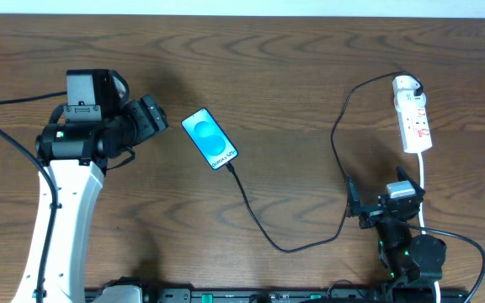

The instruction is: Plug charger to phone and switch on socket

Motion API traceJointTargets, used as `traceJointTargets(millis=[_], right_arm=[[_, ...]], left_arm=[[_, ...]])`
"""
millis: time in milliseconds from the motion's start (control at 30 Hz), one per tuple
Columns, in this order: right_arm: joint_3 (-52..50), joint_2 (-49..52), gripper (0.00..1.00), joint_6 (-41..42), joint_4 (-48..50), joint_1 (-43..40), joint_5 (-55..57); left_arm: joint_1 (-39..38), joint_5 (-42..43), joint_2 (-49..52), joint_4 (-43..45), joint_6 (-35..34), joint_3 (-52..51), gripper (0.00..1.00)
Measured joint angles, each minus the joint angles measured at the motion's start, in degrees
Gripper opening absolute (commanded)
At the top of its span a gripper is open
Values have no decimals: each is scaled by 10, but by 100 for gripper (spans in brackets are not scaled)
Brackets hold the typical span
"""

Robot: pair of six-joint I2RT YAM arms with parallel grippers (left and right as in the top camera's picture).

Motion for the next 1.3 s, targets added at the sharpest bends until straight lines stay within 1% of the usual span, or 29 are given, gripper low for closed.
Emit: traceJointTargets(millis=[133,267,333,400,433,500,533,567,767,800,867,933,1000,1167,1300], right_arm=[[0,0,99,0,0,0,0],[0,0,99,0,0,0,0],[0,0,99,0,0,0,0],[0,0,99,0,0,0,1],[0,0,99,0,0,0,1],[0,-1,99,0,0,0,1],[0,-1,99,0,0,0,1],[0,-2,99,0,0,0,1],[0,-2,99,1,0,1,1],[0,-2,99,1,0,1,1],[0,-2,99,2,0,2,2],[0,-2,99,2,0,2,1],[0,-2,99,2,0,2,1],[0,-2,99,2,0,2,1],[0,-2,99,2,0,2,1]], left_arm=[[2,-29,0,-27,8,0,87],[2,-70,-1,-32,14,0,87],[2,-87,-10,-18,26,-7,87],[3,-100,-45,29,50,-38,87],[3,-103,-74,81,64,-71,87],[3,-106,-130,142,89,-127,87],[3,-104,-155,159,99,-149,87],[3,-101,-195,189,117,-189,87],[3,-86,-378,299,186,-355,87],[3,-86,-401,304,192,-374,87],[3,-84,-470,348,209,-436,87],[3,-84,-520,372,219,-481,87],[3,-85,-575,420,227,-542,87],[3,-89,-661,462,234,-639,87],[3,-97,-711,463,234,-681,87]])
